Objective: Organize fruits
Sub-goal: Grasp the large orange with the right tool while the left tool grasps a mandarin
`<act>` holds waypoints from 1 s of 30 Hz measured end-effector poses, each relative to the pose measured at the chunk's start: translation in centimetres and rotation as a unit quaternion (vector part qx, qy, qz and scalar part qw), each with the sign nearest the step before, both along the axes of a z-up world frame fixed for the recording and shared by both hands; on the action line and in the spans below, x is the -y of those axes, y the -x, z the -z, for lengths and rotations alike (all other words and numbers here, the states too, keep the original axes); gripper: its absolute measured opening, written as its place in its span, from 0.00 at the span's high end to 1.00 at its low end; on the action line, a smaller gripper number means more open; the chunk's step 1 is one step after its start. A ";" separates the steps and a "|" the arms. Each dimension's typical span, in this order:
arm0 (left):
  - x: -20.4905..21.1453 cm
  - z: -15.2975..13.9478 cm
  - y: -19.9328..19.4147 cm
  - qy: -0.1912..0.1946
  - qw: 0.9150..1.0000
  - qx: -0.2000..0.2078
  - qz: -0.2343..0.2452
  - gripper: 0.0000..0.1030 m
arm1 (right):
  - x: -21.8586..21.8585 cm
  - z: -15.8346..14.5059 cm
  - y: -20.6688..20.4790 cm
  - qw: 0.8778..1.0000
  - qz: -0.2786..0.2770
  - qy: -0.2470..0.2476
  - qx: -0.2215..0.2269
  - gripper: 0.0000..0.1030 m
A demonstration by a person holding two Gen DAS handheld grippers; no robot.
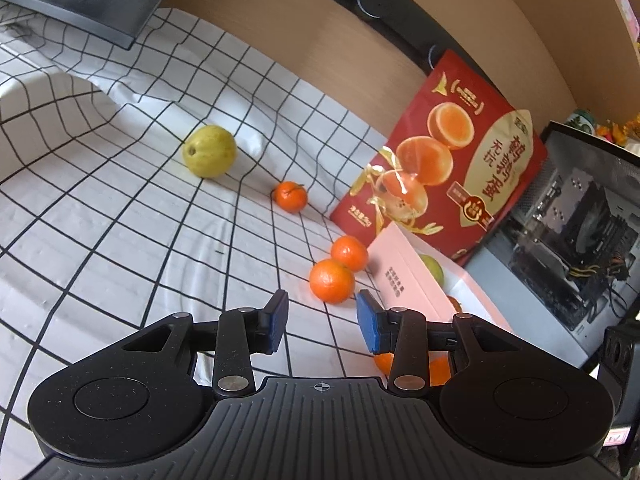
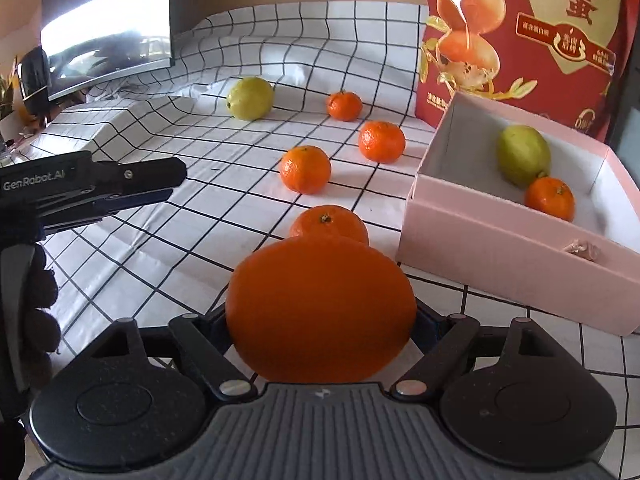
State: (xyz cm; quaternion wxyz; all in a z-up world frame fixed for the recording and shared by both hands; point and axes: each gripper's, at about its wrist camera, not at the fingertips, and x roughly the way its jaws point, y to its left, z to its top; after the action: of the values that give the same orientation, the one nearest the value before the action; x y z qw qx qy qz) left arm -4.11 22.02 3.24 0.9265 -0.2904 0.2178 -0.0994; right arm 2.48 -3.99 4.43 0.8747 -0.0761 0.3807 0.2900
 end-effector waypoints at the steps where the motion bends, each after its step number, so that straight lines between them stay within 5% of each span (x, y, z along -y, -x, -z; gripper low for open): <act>1: 0.1 0.0 0.0 -0.002 1.000 -0.001 0.003 0.59 | 0.1 -0.1 0.1 1.000 -0.002 0.001 -0.003 0.21; 9: 1.5 -0.1 -0.5 -0.040 0.999 -0.008 0.026 0.59 | 4.3 -2.7 -0.1 0.998 0.043 -0.023 0.032 0.21; 13: 2.7 -0.4 -0.6 -0.066 0.997 -0.001 0.048 0.59 | 7.2 -2.7 -0.1 0.994 0.092 0.002 0.059 0.21; 16: 4.2 -0.8 -0.6 -0.092 0.994 0.012 0.066 0.59 | 9.4 -1.3 -0.8 0.992 0.121 0.008 0.034 0.21; 19: 6.9 -1.7 -1.3 -0.141 0.985 0.020 0.101 0.59 | 10.6 0.3 -1.9 0.991 0.136 0.008 -0.009 0.20; 25: 11.8 -2.4 -2.9 -0.259 0.959 0.017 0.116 0.59 | 11.7 1.0 -1.8 0.992 0.124 -0.025 -0.013 0.14; 30: 12.1 -2.0 -4.0 -0.251 0.959 0.004 0.131 0.53 | 10.5 1.4 -0.7 0.994 0.105 0.016 0.012 0.10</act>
State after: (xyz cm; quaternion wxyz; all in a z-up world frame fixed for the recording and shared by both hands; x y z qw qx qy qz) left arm -0.08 9.92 5.27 0.9493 -0.0168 0.2683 -0.1632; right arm 3.15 -14.48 3.04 0.9036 -0.0531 0.3806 0.1893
